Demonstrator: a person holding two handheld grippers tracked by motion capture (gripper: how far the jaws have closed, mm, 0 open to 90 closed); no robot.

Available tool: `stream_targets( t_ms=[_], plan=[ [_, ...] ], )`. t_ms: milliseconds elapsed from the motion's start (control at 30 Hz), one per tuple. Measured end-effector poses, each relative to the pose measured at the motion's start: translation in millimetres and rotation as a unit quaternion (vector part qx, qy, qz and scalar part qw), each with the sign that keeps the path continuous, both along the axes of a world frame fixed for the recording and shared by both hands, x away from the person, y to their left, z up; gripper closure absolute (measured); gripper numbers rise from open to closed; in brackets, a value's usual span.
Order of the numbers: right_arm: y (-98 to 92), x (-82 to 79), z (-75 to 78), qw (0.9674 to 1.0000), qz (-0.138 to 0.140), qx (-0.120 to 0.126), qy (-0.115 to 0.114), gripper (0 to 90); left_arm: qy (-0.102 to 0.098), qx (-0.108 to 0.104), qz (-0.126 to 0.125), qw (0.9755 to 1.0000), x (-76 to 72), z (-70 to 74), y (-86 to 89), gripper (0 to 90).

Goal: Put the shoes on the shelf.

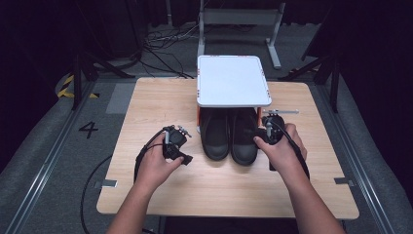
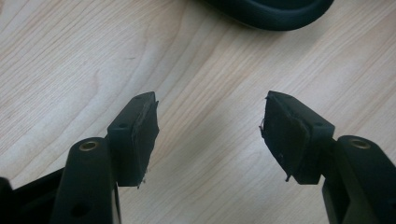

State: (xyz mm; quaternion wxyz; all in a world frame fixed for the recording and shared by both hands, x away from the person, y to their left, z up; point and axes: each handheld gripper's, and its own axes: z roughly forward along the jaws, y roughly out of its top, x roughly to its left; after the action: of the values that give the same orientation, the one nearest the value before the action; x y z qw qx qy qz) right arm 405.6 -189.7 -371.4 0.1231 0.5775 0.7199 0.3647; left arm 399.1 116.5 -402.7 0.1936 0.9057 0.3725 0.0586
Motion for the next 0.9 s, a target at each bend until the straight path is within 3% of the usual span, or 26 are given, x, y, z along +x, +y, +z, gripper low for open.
stream_targets(
  t_ms=[200,333,400,667,900],
  plan=[
    [-16.9,-27.5,-6.7,0.9998,0.017,0.001,0.008,49.5,0.005,0.006,-0.019,0.9998,-3.1,0.0,-13.6,36.2],
    [-23.6,-36.8,-14.1,0.9985,0.031,-0.015,0.041,54.1,0.014,-0.004,-0.019,0.9997,-6.1,-3.5,-19.6,36.5],
    [-25.3,-38.9,-17.3,0.998,0.035,-0.016,0.051,56.2,0.019,0.001,-0.023,0.9996,-7.9,-5.4,-23.6,37.1],
    [-17.5,-39.5,-38.8,0.9883,0.076,-0.051,0.122,63.4,0.019,0.014,-0.045,0.9987,-10.5,-13.9,-42.1,43.5],
    [-0.6,-38.3,-54.0,0.9773,0.107,-0.061,0.172,70.6,0.033,-0.003,-0.052,0.9981,-8.3,-25.9,-60.5,50.7]
  ],
)
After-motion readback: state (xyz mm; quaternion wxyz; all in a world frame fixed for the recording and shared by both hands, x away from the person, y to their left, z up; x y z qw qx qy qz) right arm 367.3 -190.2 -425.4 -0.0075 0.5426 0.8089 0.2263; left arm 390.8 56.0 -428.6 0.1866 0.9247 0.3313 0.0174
